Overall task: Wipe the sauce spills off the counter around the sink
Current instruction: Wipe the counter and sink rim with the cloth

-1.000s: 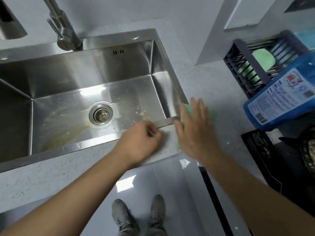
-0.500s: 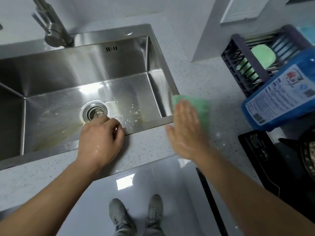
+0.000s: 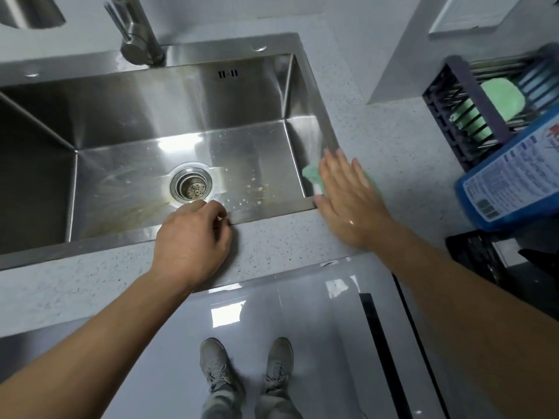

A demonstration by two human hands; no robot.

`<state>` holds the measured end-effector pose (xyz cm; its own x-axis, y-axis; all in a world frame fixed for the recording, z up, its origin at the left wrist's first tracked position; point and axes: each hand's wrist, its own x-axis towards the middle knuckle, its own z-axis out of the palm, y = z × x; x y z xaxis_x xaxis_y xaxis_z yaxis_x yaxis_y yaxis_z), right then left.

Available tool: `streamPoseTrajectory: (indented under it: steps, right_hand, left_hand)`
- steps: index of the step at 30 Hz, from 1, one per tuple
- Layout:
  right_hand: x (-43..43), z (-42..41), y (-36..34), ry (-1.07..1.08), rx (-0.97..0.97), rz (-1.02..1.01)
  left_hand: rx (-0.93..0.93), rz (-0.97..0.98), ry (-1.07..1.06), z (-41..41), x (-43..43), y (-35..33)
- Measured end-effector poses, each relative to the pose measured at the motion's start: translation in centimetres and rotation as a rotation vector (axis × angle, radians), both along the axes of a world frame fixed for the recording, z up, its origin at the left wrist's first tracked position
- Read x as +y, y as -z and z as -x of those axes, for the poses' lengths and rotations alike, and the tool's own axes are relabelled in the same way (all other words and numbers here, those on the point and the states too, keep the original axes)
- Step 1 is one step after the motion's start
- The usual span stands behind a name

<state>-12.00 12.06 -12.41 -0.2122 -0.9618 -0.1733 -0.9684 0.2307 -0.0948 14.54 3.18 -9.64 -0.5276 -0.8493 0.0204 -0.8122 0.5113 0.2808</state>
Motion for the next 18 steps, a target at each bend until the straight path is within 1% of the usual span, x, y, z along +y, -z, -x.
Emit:
streamPoseTrajectory:
  steps: [2, 3, 4, 6, 7, 8, 9, 12, 13, 14, 15, 16, 17, 18]
  right_hand:
    - [3.9, -3.3, 0.3, -0.121, 0.003, 0.046]
    - [5.2, -4.3, 0.5, -0.114, 0.000, 0.064]
    - [5.8, -4.7, 0.7, -0.034, -0.015, 0.066]
    - [5.1, -5.7, 0.8, 0.255, -0.050, 0.069]
    - [4.1, -7.1, 0.7, 0.353, -0.060, 0.048]
    - [3.1, -9.2, 0.4, 0.355, -0.073, 0.030]
    - [2.1, -12.1, 0.2, 0.271, -0.091, 0.052]
    - [0.7, -21.3, 0.0, -0.151, -0.139, 0.109]
    - [0.2, -22.7, -0.2, -0.259, -0.163, 0.093]
    - [-0.2, -22.0, -0.3, -0.311, -0.207, 0.074]
    - [-0.2, -20.6, -0.5, -0.303, -0.236, 0.066]
    - [0.0, -18.7, -0.4, -0.243, -0.210, 0.103]
    - [0.4, -16.3, 0.2, -0.143, -0.137, 0.153]
    - [1.0, -13.1, 0.7, 0.018, -0.045, 0.171]
  left_hand:
    - [0.005, 0.000, 0.010, -0.1, 0.0, 0.1]
    - [0.014, 0.001, 0.017, -0.4, 0.0, 0.1]
    - [0.028, -0.002, 0.030, -0.7, 0.0, 0.2]
    - [0.073, 0.012, 0.074, -1.6, -0.1, 0.1]
    - [0.096, 0.026, 0.081, -2.3, -0.2, 0.0]
    - [0.114, 0.042, 0.072, -3.1, -0.4, -0.1]
    - [0.124, 0.062, 0.057, -4.0, -0.8, -0.2]
    - [0.115, 0.129, 0.001, -7.5, -2.3, -0.1]
    - [0.104, 0.146, -0.023, -9.0, -2.9, -0.1]
    - [0.093, 0.155, -0.038, -10.0, -3.3, 0.1]
    - [0.088, 0.157, -0.049, -11.3, -3.6, 0.4]
    - [0.087, 0.150, -0.056, -12.4, -3.7, 0.6]
    - [0.095, 0.136, -0.054, -13.5, -3.5, 1.1]
    - [0.111, 0.119, -0.044, -14.0, -3.3, 1.6]
